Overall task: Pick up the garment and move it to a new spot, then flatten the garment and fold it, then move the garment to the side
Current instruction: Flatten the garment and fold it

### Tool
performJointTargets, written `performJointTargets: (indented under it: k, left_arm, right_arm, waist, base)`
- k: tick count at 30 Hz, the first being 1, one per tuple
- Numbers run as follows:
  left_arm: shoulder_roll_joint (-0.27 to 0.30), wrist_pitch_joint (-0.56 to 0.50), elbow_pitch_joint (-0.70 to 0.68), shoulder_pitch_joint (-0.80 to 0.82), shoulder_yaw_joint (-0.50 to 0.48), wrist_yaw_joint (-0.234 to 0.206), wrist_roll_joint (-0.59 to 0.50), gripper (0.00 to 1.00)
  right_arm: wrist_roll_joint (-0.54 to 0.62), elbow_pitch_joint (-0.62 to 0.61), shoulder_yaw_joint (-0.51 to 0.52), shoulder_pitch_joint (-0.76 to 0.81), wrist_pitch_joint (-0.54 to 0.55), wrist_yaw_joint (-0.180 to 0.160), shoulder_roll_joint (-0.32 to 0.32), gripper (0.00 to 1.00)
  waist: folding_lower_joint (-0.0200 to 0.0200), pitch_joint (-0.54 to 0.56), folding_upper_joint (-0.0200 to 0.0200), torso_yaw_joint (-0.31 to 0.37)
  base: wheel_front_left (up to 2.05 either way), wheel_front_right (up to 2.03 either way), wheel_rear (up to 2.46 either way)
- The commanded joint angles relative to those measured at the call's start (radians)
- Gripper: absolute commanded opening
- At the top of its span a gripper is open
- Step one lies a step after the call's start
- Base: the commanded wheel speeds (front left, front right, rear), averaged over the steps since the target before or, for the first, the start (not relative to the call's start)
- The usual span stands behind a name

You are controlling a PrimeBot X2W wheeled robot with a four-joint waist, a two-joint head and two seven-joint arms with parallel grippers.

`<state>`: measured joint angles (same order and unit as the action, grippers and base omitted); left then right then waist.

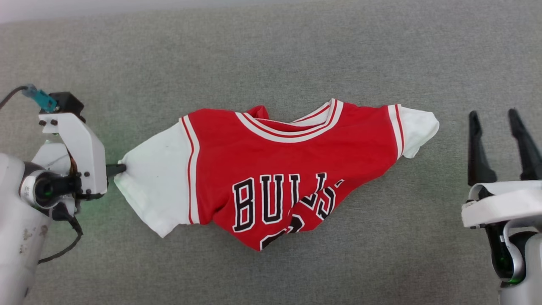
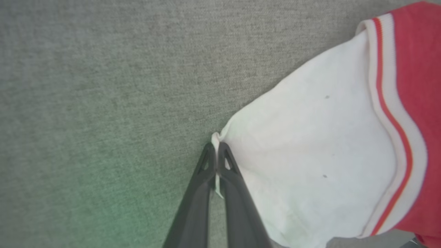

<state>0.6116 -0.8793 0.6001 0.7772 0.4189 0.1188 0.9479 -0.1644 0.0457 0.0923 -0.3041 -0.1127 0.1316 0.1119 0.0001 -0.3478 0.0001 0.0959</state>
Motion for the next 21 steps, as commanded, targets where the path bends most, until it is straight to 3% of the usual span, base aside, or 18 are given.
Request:
performJointTargets:
  k: [1, 13, 21]
  left_arm:
    - [-0.018, -0.002, 0.009, -0.024, 0.023, 0.006, -0.003, 0.0]
    - [-0.042, 0.027, -0.017, 0.017, 0.048, 0.011, 0.003, 0.0]
    - [-0.057, 0.048, -0.011, 0.042, 0.071, 0.01, 0.009, 0.0]
  right_arm:
    - [-0.007, 0.01, -0.001, -0.019, 0.025, -0.002, 0.004, 1.0]
    - [-0.19, 0.21, -0.087, -0.195, 0.402, -0.002, 0.095, 1.0]
    - [-0.248, 0.365, -0.148, -0.28, 0.64, -0.002, 0.14, 1.0]
  waist:
    - [-0.0001, -0.003, -0.0001, -0.004]
    - [-0.0001, -0.043, -0.0001, -0.052]
    - [-0.0001, -0.058, -0.0001, -0.083]
  base:
    - [0.0, 0.0, 0.0]
    - [0.0, 0.0, 0.0]
    - [0.0, 0.0, 0.0]
